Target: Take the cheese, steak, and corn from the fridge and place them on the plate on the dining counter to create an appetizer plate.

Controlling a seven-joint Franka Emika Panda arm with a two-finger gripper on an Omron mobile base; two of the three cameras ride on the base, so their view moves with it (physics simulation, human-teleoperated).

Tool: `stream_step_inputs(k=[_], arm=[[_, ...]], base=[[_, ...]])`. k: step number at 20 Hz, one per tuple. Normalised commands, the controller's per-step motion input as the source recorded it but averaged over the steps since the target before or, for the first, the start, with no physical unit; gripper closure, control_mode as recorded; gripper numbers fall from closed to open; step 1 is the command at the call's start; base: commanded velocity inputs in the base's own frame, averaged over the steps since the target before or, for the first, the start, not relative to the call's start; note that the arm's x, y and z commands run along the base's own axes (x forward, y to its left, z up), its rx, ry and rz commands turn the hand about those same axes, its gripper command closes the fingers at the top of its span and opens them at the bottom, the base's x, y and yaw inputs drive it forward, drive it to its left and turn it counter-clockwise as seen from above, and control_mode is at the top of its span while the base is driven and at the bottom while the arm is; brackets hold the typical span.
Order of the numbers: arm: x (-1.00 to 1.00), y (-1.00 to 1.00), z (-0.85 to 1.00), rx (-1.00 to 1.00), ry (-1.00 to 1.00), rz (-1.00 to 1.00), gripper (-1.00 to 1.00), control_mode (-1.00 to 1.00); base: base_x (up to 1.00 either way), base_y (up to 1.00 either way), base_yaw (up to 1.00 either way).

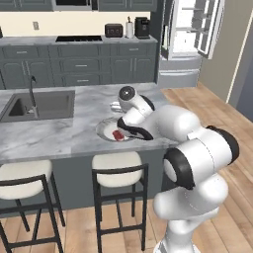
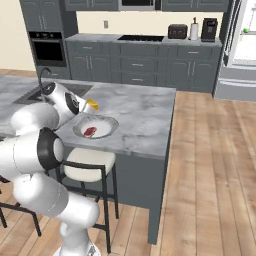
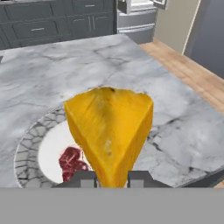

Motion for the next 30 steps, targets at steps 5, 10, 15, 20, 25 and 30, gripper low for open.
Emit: stream_step_inputs(k=[5, 10, 15, 20, 25, 30], arm=[[0.28, 0.11, -0.58, 0.00, 0.05, 0.00, 1.00, -1.00], [0.33, 0.04, -0.52, 0.00, 0.06, 0.00, 1.00, -1.00], [0.34, 0.00, -0.46, 0.00, 0.07, 0.00, 1.00, -1.00], [0.38, 0.00, -0.43, 0.00, 0.10, 0.00, 1.00, -1.00], [0.36, 0.00, -0.41, 0.00, 0.10, 0.00, 1.00, -1.00], [0.37, 0.00, -0.28, 0.00, 0.08, 0.00, -1.00, -1.00]], base=[[0.00, 0.00, 0.00], [0.00, 0.00, 0.00], [0.00, 0.00, 0.00], [0.00, 0.00, 0.00], [0.00, 0.00, 0.00], [0.00, 0.00, 0.00]])
